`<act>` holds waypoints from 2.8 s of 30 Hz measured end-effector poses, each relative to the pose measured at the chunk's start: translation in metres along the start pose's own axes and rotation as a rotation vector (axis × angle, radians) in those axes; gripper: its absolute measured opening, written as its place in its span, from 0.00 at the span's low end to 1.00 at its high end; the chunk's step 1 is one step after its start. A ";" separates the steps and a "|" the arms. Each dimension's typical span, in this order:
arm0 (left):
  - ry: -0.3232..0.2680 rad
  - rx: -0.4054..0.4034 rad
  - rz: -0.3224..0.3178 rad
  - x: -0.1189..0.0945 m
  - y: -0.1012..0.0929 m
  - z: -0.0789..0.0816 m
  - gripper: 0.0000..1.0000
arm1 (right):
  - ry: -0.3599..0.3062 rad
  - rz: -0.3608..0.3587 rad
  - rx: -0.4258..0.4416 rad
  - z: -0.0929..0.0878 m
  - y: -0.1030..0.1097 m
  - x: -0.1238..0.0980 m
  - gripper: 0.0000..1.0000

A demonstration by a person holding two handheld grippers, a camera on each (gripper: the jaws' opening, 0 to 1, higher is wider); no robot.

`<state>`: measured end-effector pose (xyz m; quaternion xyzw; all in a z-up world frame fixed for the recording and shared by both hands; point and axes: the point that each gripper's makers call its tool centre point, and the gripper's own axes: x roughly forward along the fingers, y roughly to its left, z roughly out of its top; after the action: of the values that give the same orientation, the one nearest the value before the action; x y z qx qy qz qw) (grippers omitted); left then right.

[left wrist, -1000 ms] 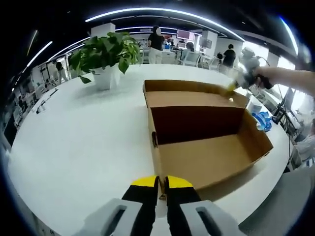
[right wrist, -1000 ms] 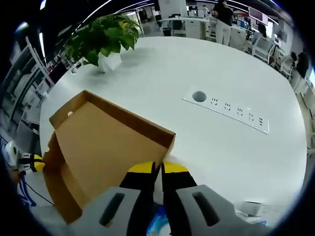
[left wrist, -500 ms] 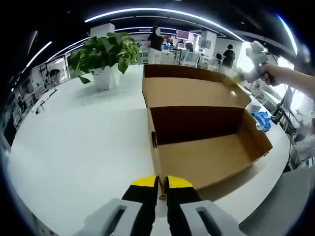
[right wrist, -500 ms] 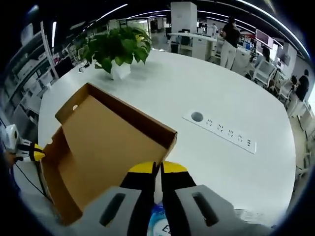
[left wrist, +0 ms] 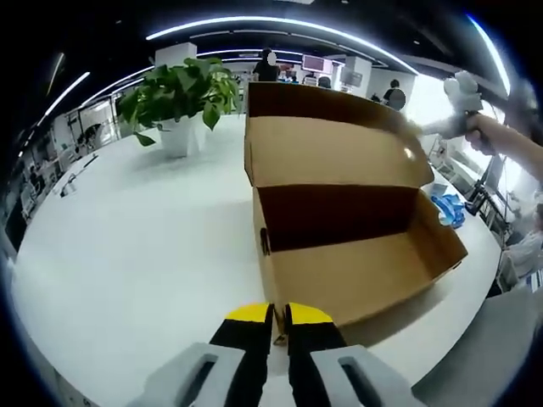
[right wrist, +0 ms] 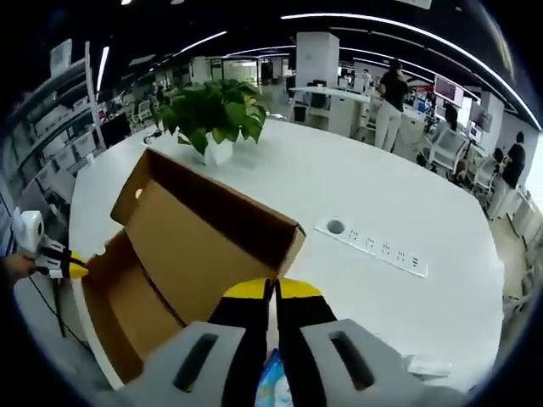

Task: Operate the shoe box by opening the lid, removing the specified soft item, and placing it in the target area until the item is outside and the box remains undamaged.

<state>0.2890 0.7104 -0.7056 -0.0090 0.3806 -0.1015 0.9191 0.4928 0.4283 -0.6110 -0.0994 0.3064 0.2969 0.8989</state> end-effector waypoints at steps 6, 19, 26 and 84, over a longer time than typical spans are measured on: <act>-0.009 -0.011 -0.004 -0.001 0.000 0.000 0.05 | -0.057 -0.007 0.017 0.001 0.008 -0.017 0.00; -0.029 -0.016 -0.006 -0.002 -0.001 0.000 0.05 | -0.172 -0.018 0.036 -0.010 0.033 -0.054 0.00; -0.040 -0.011 -0.010 -0.003 -0.001 0.000 0.06 | -0.200 -0.023 0.063 -0.019 0.043 -0.067 0.00; -0.208 0.236 -0.046 -0.050 -0.026 0.042 0.34 | -0.172 0.138 -0.140 -0.133 0.120 -0.090 0.21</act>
<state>0.2794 0.6922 -0.6382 0.0800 0.2683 -0.1651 0.9457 0.2988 0.4344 -0.6615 -0.1149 0.2130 0.3864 0.8900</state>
